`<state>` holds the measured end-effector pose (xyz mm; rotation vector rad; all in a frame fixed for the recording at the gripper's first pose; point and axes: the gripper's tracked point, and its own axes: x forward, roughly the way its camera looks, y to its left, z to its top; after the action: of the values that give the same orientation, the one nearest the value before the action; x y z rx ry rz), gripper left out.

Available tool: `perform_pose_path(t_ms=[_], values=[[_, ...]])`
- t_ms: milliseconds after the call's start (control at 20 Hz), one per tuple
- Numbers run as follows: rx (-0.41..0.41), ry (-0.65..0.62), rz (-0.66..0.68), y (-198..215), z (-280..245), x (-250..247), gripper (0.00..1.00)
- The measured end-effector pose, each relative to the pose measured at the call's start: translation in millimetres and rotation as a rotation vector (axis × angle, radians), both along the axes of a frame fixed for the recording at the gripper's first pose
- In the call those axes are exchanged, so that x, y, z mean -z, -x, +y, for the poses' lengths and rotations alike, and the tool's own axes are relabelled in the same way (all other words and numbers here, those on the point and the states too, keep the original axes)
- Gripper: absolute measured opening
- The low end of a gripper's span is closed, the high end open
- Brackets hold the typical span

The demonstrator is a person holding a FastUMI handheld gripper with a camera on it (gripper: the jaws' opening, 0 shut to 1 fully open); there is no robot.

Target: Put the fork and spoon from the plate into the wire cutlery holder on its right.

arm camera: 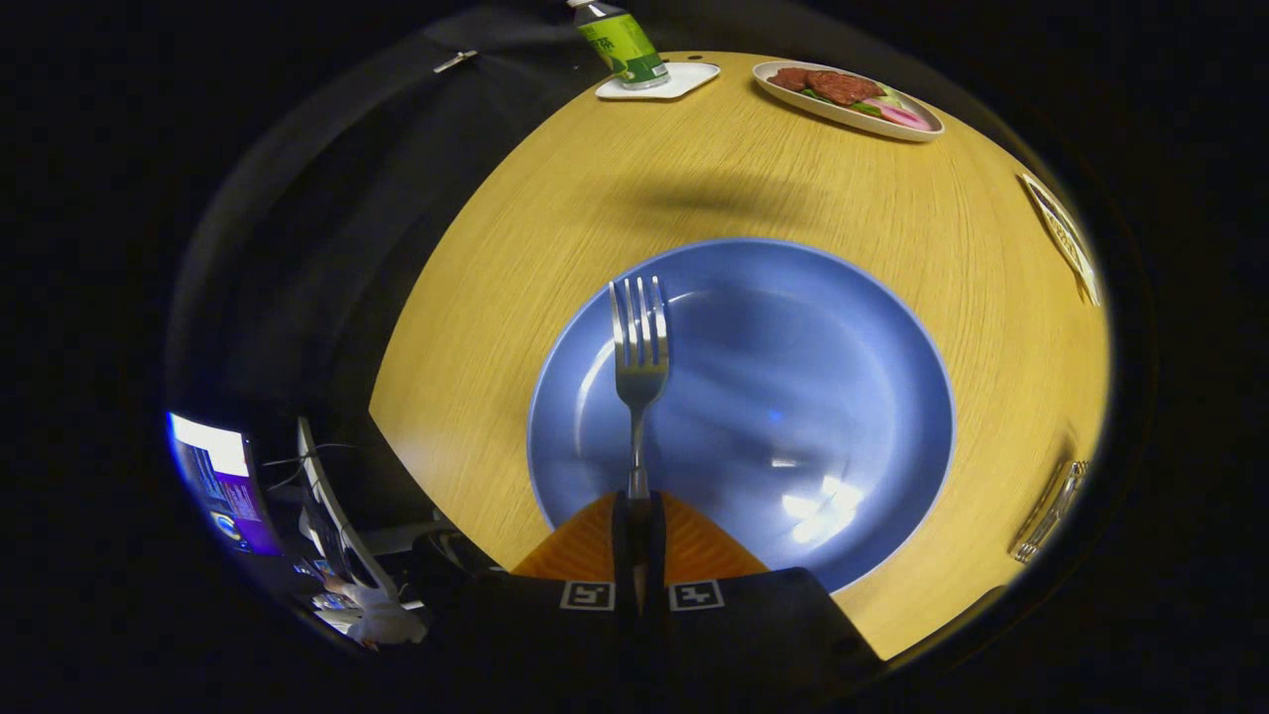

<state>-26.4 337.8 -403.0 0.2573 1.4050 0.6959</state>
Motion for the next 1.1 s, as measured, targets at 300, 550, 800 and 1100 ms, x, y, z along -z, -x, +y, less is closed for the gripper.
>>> perform_pose_path(t_ms=[300, 550, 800, 1100], values=[[0.050, -0.142, -0.040, -18, -33, -62, 0.05], [0.068, -0.190, -0.109, -23, -100, -114, 0.05], [0.098, -0.134, -0.140, -17, -200, -130, 0.05], [0.096, 0.033, -0.064, -3, -323, -112, 0.05]])
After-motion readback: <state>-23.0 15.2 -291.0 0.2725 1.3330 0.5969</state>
